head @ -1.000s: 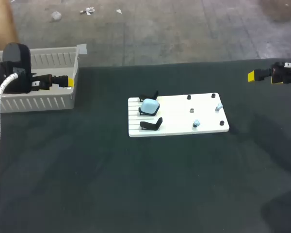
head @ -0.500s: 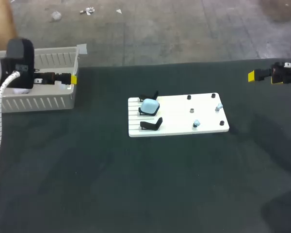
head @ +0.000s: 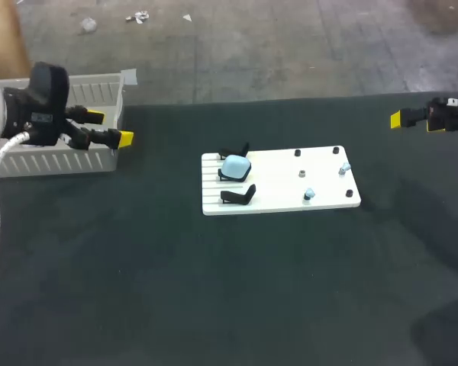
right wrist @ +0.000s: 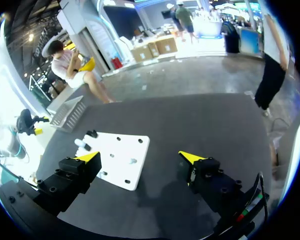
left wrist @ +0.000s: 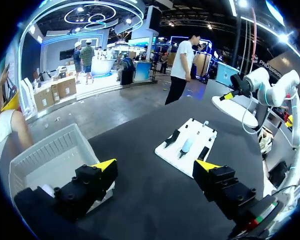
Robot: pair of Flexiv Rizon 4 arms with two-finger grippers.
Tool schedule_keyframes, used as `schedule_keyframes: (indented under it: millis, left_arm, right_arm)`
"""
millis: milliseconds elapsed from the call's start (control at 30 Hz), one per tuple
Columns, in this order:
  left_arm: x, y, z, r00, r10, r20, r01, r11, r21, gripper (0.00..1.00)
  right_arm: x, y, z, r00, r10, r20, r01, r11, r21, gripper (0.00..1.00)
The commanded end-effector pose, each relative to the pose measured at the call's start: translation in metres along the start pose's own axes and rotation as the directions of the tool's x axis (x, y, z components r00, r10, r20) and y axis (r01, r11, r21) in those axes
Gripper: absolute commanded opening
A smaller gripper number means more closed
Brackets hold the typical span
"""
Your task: Pick up each earbud case from the left stands, insert the matching earbuds, close the lid, and place the case in the box.
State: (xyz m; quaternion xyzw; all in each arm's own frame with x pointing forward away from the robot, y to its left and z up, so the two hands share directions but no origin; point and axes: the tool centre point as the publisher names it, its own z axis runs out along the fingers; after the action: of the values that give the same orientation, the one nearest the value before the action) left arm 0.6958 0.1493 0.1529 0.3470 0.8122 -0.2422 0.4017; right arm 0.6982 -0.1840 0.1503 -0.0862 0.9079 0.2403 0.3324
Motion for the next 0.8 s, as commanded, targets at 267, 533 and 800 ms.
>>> schedule_keyframes:
  millis: [267, 533, 800]
  left_arm:
    - [0.003, -0.01, 0.001, 0.879, 0.317, 0.357, -0.439, 0.832, 0.34, 1.0]
    - [0.003, -0.01, 0.001, 0.879, 0.317, 0.357, -0.439, 0.832, 0.34, 1.0]
    - [0.005, -0.02, 0.009, 0.885, 0.329, 0.329, -0.438, 0.825, 0.356, 1.0]
  right_arm:
    - [0.0, 0.0, 0.001, 1.0, -0.001, 0.0, 0.001, 1.0, -0.001, 1.0]
    - [0.0, 0.0, 0.001, 1.0, -0.001, 0.0, 0.001, 1.0, -0.001, 1.0]
    - [0.0, 0.0, 0.001, 1.0, -0.001, 0.0, 0.001, 1.0, -0.001, 1.0]
